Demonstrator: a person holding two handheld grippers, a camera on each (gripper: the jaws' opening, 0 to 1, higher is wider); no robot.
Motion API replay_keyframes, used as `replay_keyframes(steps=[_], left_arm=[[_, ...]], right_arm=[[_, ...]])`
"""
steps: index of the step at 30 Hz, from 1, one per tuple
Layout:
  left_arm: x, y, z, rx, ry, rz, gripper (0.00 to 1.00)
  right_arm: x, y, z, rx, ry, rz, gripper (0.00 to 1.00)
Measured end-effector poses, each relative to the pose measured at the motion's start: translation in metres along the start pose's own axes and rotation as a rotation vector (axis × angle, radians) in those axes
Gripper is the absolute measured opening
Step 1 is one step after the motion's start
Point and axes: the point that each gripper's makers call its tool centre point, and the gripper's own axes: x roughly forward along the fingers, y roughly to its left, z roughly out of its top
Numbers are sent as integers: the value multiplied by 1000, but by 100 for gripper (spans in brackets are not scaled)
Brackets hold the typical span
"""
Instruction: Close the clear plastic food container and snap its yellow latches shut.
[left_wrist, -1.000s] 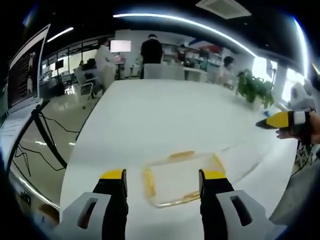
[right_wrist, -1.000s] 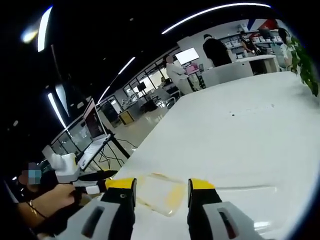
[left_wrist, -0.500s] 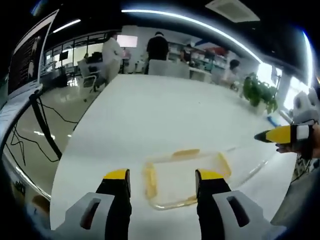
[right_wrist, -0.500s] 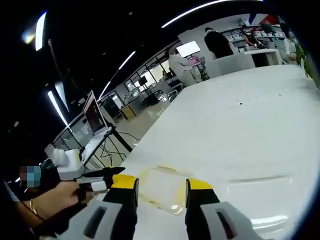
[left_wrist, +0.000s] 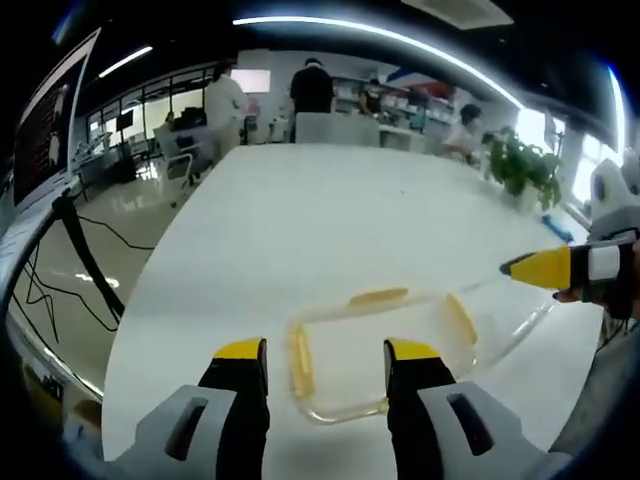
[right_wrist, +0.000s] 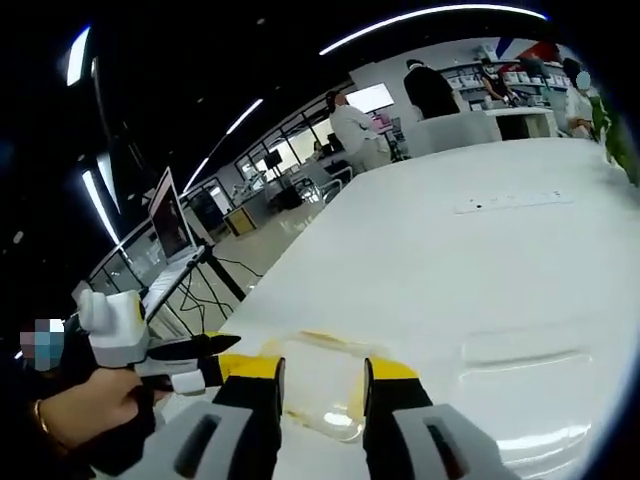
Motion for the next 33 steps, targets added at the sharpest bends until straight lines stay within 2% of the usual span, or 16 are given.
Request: replay_keyframes(steps=[5,8,19,23,33], left_arm=[[1,0,-1,5,3,4,42],[2,5,-6,-2,26,31,36],[6,8,-9,-3,30,41,35],[9,4,-8,-5,15,8,34],[13,7,-18,15,41,9,29]], right_arm=[[6,-2,-7,-4,13,-11,25],[8,-2,-11,-17,33,-22,24],[17,-16,-26,-27,64,-71,21],[21,-14,-30,-38,72,-77,20],[26,-22,-44,-78,98,-124,16]])
